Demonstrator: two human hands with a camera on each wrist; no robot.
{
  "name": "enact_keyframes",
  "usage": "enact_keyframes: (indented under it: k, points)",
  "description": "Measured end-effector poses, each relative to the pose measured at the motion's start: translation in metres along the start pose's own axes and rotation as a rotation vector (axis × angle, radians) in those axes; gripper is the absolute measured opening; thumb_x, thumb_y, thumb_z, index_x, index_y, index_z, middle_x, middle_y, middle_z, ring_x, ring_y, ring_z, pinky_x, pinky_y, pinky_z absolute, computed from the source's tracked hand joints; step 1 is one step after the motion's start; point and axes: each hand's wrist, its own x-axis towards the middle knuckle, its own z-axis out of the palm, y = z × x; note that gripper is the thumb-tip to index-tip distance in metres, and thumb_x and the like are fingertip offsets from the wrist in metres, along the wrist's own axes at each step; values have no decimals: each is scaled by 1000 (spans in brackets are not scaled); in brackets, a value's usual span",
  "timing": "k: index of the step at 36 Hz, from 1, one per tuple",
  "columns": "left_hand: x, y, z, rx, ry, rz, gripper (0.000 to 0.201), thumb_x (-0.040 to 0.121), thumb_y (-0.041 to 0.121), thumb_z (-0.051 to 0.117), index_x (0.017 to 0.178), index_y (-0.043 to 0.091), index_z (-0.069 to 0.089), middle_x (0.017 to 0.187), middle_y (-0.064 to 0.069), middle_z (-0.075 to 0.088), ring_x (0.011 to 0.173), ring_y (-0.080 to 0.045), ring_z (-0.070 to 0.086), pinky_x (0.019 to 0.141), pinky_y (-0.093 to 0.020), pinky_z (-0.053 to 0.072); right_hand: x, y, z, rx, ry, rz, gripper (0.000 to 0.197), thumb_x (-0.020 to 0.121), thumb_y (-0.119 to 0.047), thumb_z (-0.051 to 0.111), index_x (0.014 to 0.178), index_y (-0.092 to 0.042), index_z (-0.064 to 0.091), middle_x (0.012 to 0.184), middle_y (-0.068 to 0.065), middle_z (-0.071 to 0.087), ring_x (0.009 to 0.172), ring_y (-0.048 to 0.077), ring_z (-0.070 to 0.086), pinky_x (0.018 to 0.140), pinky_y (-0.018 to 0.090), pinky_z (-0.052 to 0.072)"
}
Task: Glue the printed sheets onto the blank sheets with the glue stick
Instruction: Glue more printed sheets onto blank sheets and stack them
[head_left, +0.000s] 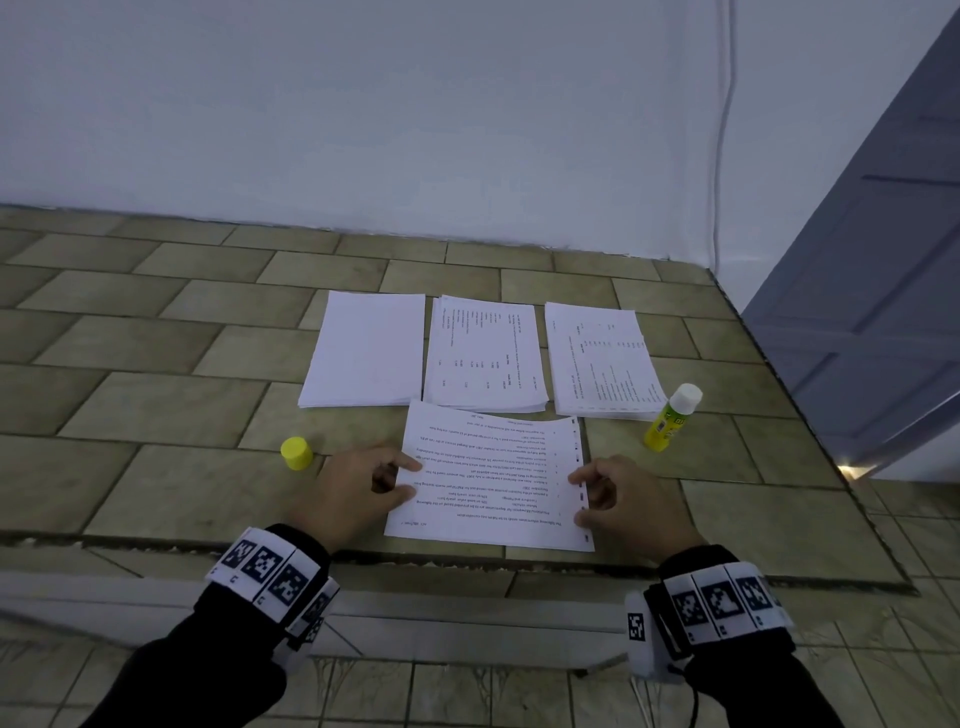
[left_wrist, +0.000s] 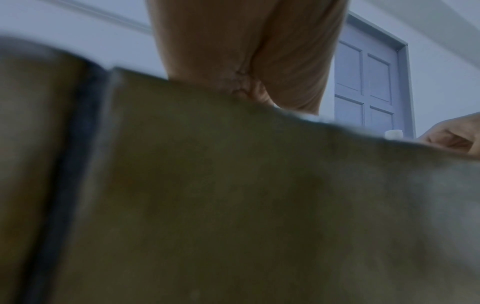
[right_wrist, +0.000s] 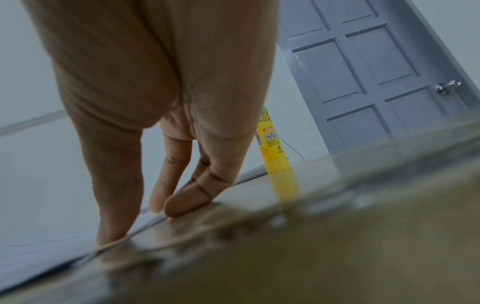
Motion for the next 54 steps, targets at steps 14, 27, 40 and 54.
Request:
enact_keyframes:
  k: [14,27,40,54]
  points:
    - [-1,0,-1,69,-1,-4,34,81,19,79,87,48,60,79,6,64,78,-2,60,63,-8,43,-3,-5,-2,-43,-9,1,37,74,-10,78,107,-21,63,101,2,55,80,6,54,68,4,43]
    - [-2,1,2,357,5,7,26,85,29,73,111,25,70,118,-4,49,115,-19,46,87,-29,39,-1,-15,-2,-184,-44,17,40,81,-14,74,118,-20,60,113,-3,41,105,11,45,80,10,37]
    - [17,-8,38,626,-27,80,97,84,65,-25,156,13,16,164,1,4,151,-18,-2,118,-51,-3,-5,-35,1,-549,-17,24,39,88,-28,62,126,-26,55,138,0,39,128,21,32,101,32,38]
    - [17,-14,44,724,50,198,62,90,38,32,139,5,52,148,-12,47,134,-35,46,102,-67,36,34,-112,104,-325,-90,-237,99,74,-71,-12,155,-16,4,163,-1,0,149,12,-8,117,48,-12]
